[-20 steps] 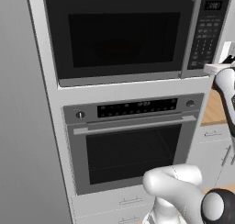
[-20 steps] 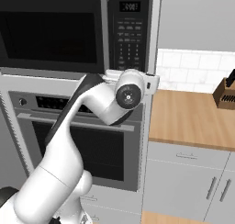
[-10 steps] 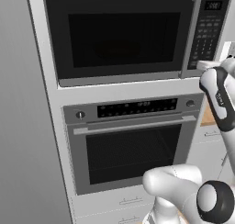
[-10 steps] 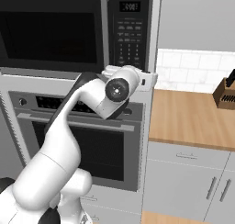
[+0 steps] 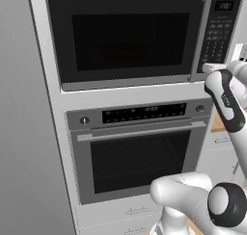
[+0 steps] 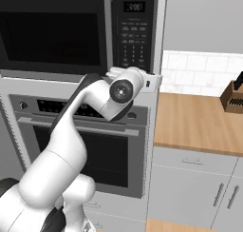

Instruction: Open the microwave, place the bowl with waffle inside the microwave, then close the microwave door and turn it on.

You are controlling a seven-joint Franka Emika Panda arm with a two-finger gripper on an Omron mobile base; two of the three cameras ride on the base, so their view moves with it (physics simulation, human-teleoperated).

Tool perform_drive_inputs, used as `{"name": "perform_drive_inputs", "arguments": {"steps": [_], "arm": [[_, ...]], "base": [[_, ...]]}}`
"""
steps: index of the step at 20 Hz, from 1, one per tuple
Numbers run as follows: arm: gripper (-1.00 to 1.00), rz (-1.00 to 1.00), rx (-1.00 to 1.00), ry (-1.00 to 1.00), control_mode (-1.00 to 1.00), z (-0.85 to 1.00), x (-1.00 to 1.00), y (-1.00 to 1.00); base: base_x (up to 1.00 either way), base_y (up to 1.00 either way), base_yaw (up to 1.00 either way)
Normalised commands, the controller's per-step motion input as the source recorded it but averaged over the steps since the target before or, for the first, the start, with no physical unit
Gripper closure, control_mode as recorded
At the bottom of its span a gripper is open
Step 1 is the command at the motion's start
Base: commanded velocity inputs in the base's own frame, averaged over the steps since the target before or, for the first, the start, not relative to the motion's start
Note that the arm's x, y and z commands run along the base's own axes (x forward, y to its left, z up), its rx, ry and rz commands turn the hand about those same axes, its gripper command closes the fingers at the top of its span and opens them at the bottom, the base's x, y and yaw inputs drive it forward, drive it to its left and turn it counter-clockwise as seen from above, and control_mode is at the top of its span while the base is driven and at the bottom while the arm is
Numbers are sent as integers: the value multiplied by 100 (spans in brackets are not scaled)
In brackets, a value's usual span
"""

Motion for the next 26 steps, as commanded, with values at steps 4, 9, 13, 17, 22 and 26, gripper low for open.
{"name": "perform_drive_inputs", "arguments": {"steps": [4, 9, 13, 17, 22, 26], "arm": [[-100, 0, -2, 0, -100, -9, 5, 7], [-100, 0, -1, 0, -100, -7, 9, 8], [-100, -1, 0, 0, -100, -1, 17, 0], [-100, 0, 0, 0, -100, 0, 23, 0], [-100, 0, 0, 0, -100, 0, 17, 0], [-100, 0, 0, 0, -100, 0, -20, 0]], "base": [[0, 0, 0], [0, 0, 0], [0, 0, 0], [0, 0, 0], [0, 0, 0], [0, 0, 0]]}}
